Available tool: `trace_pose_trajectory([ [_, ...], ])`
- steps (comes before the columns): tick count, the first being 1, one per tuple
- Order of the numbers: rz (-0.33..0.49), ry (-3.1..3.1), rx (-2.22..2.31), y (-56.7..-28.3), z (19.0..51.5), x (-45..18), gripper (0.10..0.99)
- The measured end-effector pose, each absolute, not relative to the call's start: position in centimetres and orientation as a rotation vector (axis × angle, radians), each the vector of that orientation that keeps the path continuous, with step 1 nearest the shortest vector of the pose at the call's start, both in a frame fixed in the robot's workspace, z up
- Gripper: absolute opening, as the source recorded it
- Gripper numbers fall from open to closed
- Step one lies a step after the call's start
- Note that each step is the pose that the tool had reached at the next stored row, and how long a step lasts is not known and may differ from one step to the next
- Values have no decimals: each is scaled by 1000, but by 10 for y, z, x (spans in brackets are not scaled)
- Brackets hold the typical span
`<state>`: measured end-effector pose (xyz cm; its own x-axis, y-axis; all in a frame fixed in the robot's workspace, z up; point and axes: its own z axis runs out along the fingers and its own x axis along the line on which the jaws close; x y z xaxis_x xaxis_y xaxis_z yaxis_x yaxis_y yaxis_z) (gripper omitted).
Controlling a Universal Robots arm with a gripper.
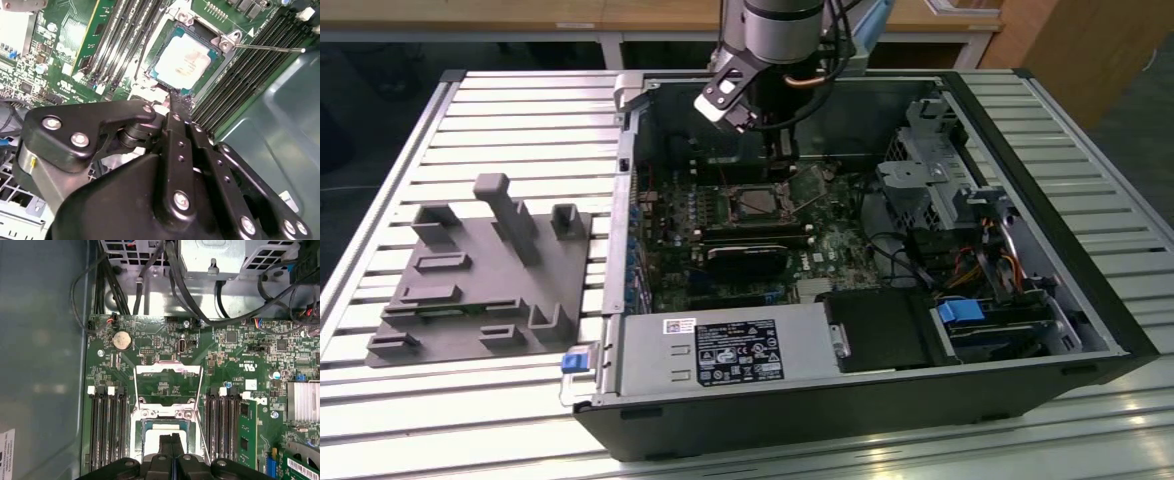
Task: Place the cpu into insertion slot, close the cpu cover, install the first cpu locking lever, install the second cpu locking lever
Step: 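Close the cpu cover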
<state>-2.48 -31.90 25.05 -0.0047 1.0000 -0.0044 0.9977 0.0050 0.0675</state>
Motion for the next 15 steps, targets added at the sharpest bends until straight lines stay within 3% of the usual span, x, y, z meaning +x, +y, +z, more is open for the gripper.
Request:
trace_pose_trajectory([
  [15,66,2193,2183,-319,253,4,106],
])
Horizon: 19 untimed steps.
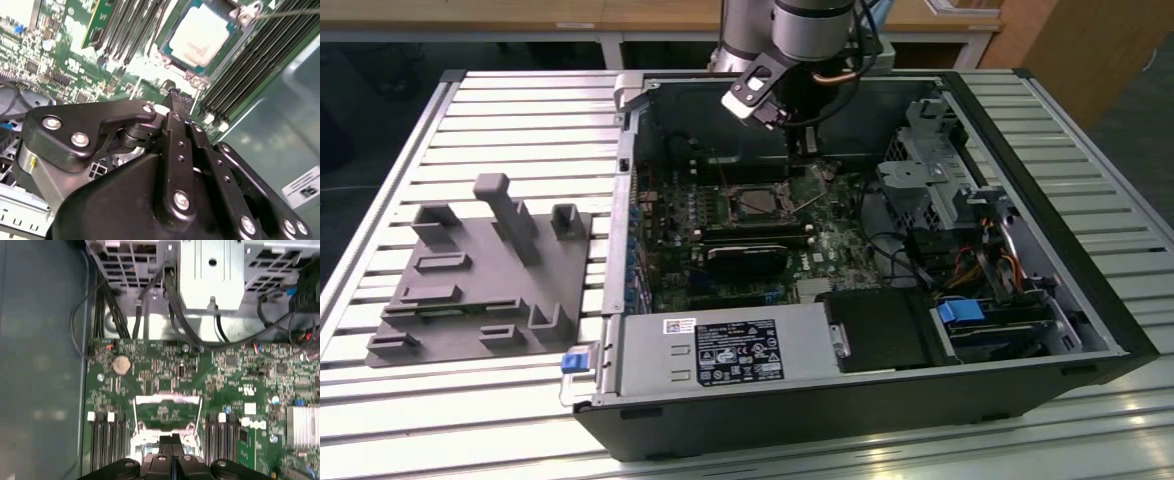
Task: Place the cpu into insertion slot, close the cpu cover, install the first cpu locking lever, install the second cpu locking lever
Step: 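Close the cpu cover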
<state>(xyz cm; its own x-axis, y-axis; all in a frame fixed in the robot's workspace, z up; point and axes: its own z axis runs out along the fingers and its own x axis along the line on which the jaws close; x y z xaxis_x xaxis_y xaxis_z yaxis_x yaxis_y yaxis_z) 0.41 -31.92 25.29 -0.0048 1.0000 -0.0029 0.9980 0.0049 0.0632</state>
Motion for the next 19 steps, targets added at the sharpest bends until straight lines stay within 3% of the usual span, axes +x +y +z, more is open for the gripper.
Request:
trace_pose_trajectory([
  [19,65,2192,2185,-319,255,31,106],
])
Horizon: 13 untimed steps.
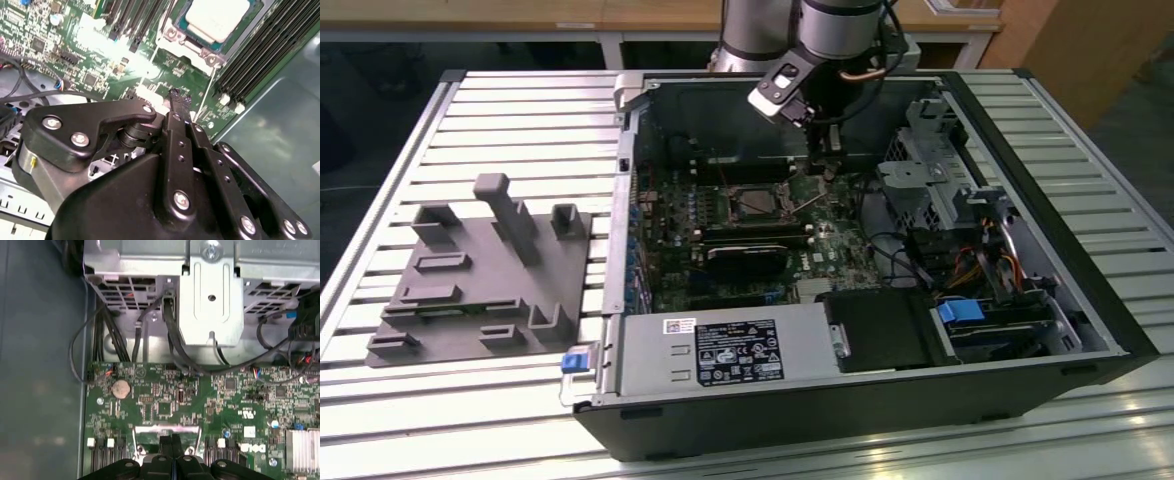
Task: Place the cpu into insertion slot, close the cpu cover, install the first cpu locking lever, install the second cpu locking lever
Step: 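Close the cpu cover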
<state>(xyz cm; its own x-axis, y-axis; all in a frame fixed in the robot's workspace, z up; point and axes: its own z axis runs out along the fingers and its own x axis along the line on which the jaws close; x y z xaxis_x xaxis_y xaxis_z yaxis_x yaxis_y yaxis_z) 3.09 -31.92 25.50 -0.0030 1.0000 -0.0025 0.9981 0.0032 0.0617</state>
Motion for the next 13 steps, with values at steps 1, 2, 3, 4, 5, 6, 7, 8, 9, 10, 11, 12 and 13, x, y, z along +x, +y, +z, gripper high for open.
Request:
trace_pose_trajectory([
  [1,65,2192,2186,-319,255,33,106],
  [2,64,2191,2187,-319,255,34,106],
  [3,64,2190,2188,-319,255,36,106],
  [4,64,2189,2189,-319,254,37,106],
  [5,64,2185,2192,-319,254,38,106],
  [6,64,2181,2197,-318,254,39,106],
  [7,64,2177,2200,-318,254,39,106],
  [8,64,2176,2202,-318,254,40,106],
  [9,64,2176,2202,-317,253,40,106],
  [10,64,2176,2201,-317,253,41,106],
  [11,64,2176,2201,-317,253,41,106],
  [12,64,2176,2201,-317,252,41,106],
  [13,64,2176,2202,-317,252,42,106],
])
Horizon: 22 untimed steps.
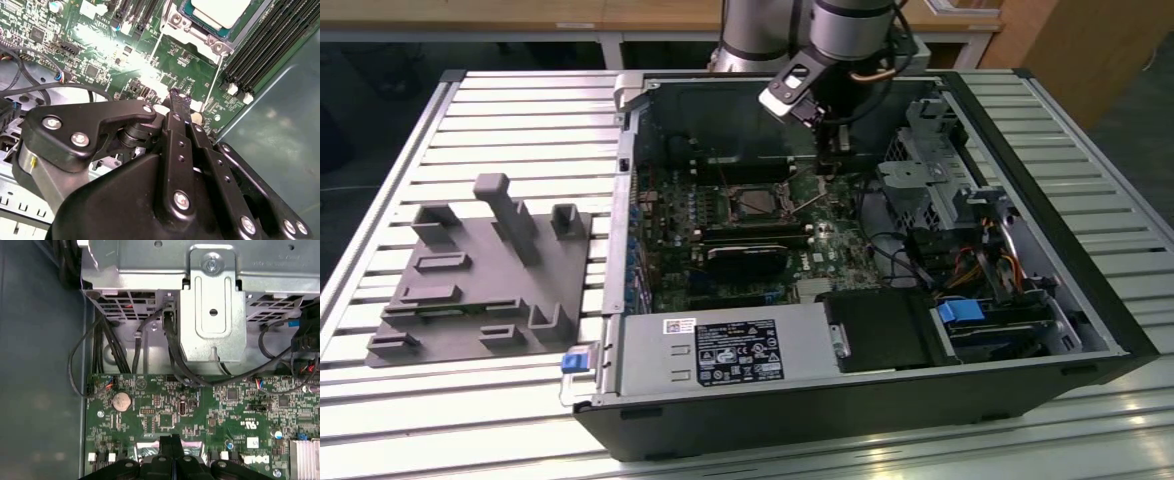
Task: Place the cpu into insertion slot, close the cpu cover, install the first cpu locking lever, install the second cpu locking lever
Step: 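Close the cpu cover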
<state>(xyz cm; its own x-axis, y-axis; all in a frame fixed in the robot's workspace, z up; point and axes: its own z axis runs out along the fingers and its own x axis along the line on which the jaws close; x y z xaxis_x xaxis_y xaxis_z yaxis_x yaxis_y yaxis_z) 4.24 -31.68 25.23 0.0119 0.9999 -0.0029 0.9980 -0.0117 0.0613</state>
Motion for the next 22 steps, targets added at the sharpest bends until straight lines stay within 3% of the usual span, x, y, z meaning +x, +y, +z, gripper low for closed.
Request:
trace_pose_trajectory([
  [22,58,2179,2204,-316,250,55,106],
])
